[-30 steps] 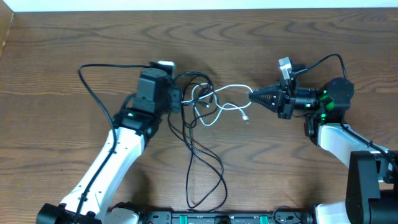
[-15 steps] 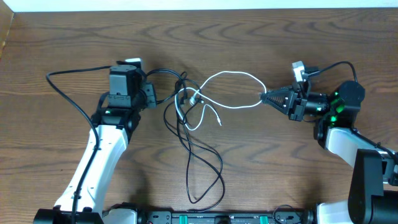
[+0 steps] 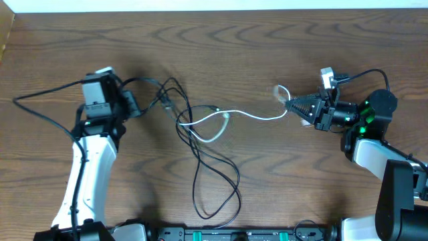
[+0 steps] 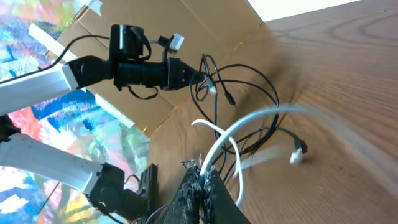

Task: Untangle cables
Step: 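Pull the white cable rightward with the right gripper, left gripper moving left, then lift the white cable up and away to the upper right with the right gripper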

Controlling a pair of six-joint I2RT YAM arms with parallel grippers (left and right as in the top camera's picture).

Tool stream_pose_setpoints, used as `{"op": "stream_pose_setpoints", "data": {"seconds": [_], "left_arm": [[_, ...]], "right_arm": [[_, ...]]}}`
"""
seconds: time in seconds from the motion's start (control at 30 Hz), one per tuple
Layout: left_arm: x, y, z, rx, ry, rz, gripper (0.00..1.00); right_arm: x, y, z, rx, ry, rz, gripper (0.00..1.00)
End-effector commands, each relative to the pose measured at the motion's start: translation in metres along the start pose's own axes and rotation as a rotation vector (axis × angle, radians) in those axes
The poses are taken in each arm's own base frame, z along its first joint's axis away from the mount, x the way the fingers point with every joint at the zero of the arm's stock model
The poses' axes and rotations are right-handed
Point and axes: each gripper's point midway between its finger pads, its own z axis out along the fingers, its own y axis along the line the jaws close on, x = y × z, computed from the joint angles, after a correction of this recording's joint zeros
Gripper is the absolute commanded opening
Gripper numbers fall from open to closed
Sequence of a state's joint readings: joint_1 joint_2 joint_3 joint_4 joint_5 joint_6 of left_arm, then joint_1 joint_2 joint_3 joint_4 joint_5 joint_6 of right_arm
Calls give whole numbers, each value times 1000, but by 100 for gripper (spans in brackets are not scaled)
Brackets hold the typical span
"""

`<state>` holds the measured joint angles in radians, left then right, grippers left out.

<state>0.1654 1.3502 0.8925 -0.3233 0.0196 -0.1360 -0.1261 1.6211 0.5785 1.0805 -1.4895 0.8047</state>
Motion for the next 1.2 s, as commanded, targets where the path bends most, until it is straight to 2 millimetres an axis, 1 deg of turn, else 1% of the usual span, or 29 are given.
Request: {"op": "stream_pose_setpoints", "data": {"seconds": [0.0, 0.37, 0.43, 0.5, 0.53, 0.63, 0.73, 0.8, 0.87, 1.03, 1.17], "left_arm": [[-4, 11, -5, -28, -11, -40, 8], [-2, 12, -3, -28, -1, -45, 8], [0, 12, -1, -25, 8, -45, 8], [2, 7, 0, 1, 16, -46, 8], [3, 2, 0, 29, 22, -46, 8], [6, -16, -1, 135, 45, -47, 8], [8, -28, -3, 201, 59, -45, 8], [9, -31, -4, 213, 62, -45, 8], [10, -34, -4, 217, 63, -40, 8], [13, -45, -5, 236, 75, -61, 8], [16, -62, -7, 266, 80, -41, 8]], "right_arm": [[2, -2, -2, 6, -4, 2, 1], [-7, -7, -2, 44, -51, 37, 1], [-29, -5, -4, 78, -139, 47, 1], [-51, 5, -8, 83, -230, 10, 1], [-68, 15, -11, 75, -302, -26, 1], [-115, 28, -25, 72, -517, 10, 1], [-144, 47, -30, 44, -615, -19, 1], [-157, 64, -25, 12, -625, -74, 1], [-165, 74, -18, -15, -613, -97, 1], [-182, 86, 2, -50, -579, -79, 1], [-207, 106, 14, -80, -563, -101, 1]]}}
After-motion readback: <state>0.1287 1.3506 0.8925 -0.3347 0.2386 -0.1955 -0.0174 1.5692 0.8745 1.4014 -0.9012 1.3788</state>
